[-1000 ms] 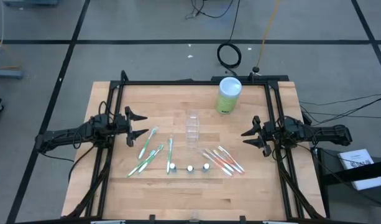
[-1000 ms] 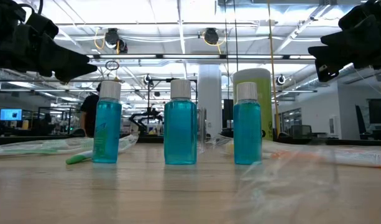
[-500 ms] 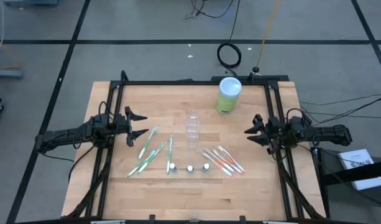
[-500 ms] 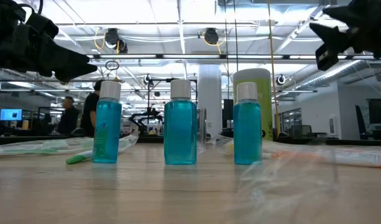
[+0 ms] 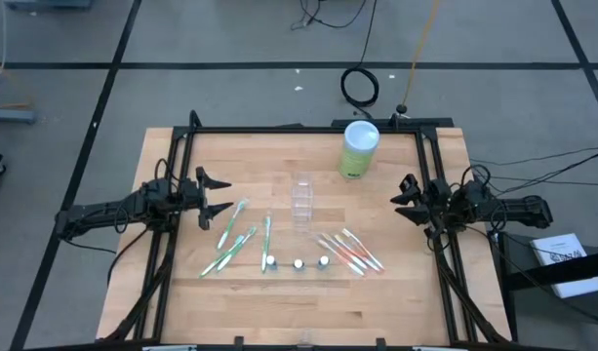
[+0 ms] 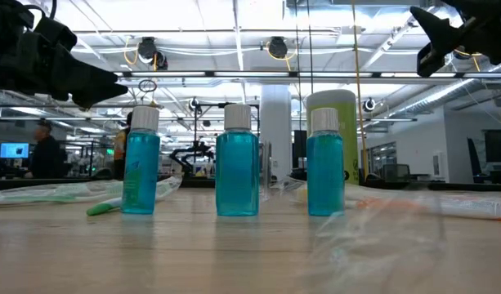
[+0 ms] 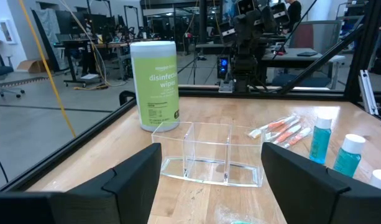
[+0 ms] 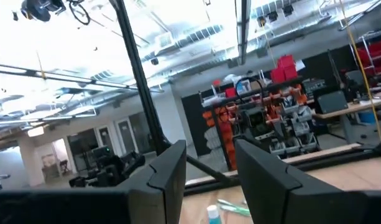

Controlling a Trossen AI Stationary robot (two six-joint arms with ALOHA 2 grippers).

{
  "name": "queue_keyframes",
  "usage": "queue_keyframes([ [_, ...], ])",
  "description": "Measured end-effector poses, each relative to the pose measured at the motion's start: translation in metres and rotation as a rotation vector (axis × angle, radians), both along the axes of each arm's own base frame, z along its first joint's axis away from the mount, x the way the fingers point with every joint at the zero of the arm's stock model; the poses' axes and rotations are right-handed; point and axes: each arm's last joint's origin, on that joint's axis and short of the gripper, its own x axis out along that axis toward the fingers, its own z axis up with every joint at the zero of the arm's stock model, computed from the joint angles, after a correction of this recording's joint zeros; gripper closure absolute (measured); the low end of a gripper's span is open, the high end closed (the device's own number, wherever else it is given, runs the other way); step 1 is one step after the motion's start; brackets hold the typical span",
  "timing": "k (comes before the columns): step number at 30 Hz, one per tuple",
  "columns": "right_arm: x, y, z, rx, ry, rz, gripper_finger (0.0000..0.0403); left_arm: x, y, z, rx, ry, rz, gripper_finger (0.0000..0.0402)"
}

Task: Pick & Place toothbrushing station
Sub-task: Put the orange toothbrush into the top portion of the transparent organizer

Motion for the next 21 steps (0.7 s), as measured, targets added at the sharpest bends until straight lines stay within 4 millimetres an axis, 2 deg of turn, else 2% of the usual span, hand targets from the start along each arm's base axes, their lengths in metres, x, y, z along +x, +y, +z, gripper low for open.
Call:
queue_keyframes([
  [2,0.002,0.002,-0.006,-0.083,0.022,0.03,0.0273,0.0,0.0,0.0,0.0,0.0,0.0,0.0117],
  [4,0.002,0.002,-0.003,-0.138,-0.028,0.013,0.0273,0.0,0.0,0.0,0.0,0.0,-0.001,0.0117],
  [6,0.005,0.001,-0.001,-0.064,-0.025,-0.011,0.0273,0.0,0.0,0.0,0.0,0.0,-0.001,0.0117],
  [11,0.028,0.01,-0.022,0.021,0.235,-0.055,0.026,0.0,0.0,0.0,0.0,0.0,-0.001,0.0117],
  [13,0.04,0.017,-0.03,0.002,0.377,-0.111,0.0245,0.0,0.0,0.0,0.0,0.0,-0.001,0.0117],
  [17,0.068,0.033,-0.024,-0.058,0.557,-0.24,0.0209,0.0,0.0,0.0,0.0,0.0,-0.001,0.0117],
  [21,0.094,0.045,-0.041,-0.179,0.846,-0.342,0.0184,0.0,0.0,0.0,0.0,0.0,-0.001,0.0117],
])
